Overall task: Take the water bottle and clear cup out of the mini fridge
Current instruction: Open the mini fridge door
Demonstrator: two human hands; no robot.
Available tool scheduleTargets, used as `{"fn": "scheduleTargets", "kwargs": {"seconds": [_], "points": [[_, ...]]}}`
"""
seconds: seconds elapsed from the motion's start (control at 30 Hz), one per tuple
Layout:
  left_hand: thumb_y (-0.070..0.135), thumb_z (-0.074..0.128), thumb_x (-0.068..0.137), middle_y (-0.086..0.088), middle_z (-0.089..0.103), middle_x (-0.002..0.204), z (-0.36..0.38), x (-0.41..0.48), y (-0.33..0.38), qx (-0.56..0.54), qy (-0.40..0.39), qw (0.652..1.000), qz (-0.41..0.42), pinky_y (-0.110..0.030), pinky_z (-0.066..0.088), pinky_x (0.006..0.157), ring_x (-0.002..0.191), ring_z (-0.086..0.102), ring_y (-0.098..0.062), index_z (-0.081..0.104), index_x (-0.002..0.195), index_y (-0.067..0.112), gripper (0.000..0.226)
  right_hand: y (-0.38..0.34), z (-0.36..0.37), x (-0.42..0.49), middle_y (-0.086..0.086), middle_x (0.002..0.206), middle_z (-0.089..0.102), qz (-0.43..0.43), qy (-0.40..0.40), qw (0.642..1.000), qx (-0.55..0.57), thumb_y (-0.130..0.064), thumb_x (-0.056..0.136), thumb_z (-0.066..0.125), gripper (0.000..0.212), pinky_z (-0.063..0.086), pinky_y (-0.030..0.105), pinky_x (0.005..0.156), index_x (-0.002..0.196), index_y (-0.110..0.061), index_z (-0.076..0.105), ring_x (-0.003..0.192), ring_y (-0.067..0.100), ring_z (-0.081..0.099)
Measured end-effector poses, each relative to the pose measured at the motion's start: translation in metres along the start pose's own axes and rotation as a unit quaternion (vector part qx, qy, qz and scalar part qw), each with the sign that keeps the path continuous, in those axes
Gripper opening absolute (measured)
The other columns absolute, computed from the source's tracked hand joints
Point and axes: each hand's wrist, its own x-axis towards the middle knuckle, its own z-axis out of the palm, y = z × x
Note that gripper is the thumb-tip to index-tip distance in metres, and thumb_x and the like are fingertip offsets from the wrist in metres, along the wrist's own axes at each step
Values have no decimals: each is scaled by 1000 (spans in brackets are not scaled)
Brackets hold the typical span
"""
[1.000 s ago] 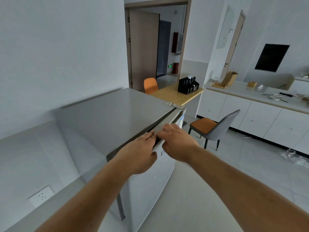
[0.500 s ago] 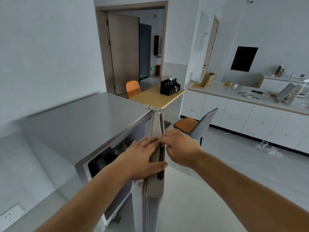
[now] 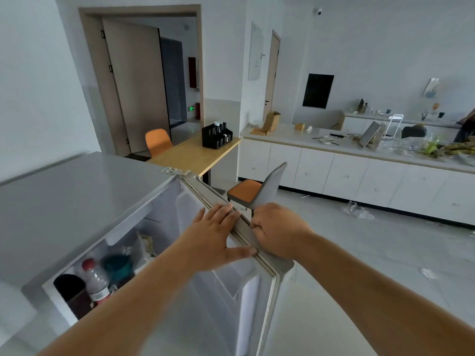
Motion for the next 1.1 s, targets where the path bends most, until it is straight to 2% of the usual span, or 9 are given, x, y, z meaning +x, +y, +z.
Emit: {"fn": "scheduleTargets", "kwargs": {"seconds": [0.1, 0.17, 0.27, 0.4, 0.53, 0.63, 0.73, 0.87, 1.1], "points": [[105, 9, 73, 2, 1, 177, 2, 18, 10, 15, -6, 1000, 9, -50, -2, 130, 161, -11, -16, 6, 168, 25, 124, 15, -3, -6, -7, 83, 55, 49, -7, 998, -24, -27, 94, 42, 28, 36, 24, 51, 69, -27, 57, 71, 13, 56], [105, 8, 73, 1, -1, 177, 3, 32, 12, 23, -6, 1000, 17, -51, -2, 130, 161, -12, -16, 5, 168, 24, 124, 25, -3, -7, -6, 83, 57, 82, -2, 996, -28, -25, 94, 44, 26, 28, 22, 48, 71, -27, 56, 72, 15, 57], [104, 8, 73, -2, -2, 177, 7, 53, 10, 38, -10, 999, 38, -53, 0, 129, 161, -11, -19, 4, 167, 23, 124, 37, -2, -5, -4, 86, 59, 135, 13, 990, -23, -25, 93, 45, 24, 32, 24, 49, 84, -23, 67, 74, 16, 58], [105, 6, 70, -3, 0, 177, 14, 74, 6, 41, -4, 997, 67, -53, 1, 129, 162, -10, -21, 3, 167, 22, 128, 46, 1, -2, -3, 92, 58, 176, 33, 984, -16, -24, 95, 44, 28, 48, 32, 67, 96, -24, 72, 84, 20, 56], [104, 3, 68, -5, 7, 176, 17, 92, 2, 52, 9, 994, 92, -54, -1, 129, 162, -4, -25, 7, 167, 21, 129, 47, 4, 1, -4, 77, 56, 196, 60, 978, -50, -19, 93, 45, 21, 37, 33, 76, 85, -23, 64, 79, 22, 49], [104, 2, 68, -5, 12, 175, 18, 105, 1, 55, 11, 993, 104, -56, -1, 128, 162, -1, -26, 10, 166, 21, 129, 47, 7, 5, -7, 70, 47, 212, 68, 974, -39, -27, 94, 43, 19, 32, 34, 74, 81, -22, 56, 80, 22, 46], [104, 2, 67, -2, 19, 173, 17, 120, 0, 54, 16, 992, 113, -55, 4, 128, 160, 8, -25, 16, 164, 25, 127, 51, 11, 8, -2, 84, 58, 215, 59, 974, -38, -34, 94, 43, 22, 40, 37, 79, 93, -20, 60, 91, 23, 50], [102, 18, 69, 6, 30, 168, 14, 137, -8, 40, 26, 992, 119, -52, 10, 128, 157, 20, -19, 26, 161, 31, 116, 59, 16, 11, 1, 105, 63, 227, 58, 971, -41, -41, 97, 44, 32, 47, 41, 93, 113, -19, 60, 106, 23, 52], [102, 19, 69, 3, 35, 164, 23, 148, -8, 47, 55, 991, 111, -54, 12, 127, 154, 25, -24, 28, 159, 31, 115, 74, 14, 20, -1, 111, 64, 236, 59, 970, -18, -44, 95, 48, 36, 45, 37, 95, 120, -22, 61, 113, 22, 50]]}}
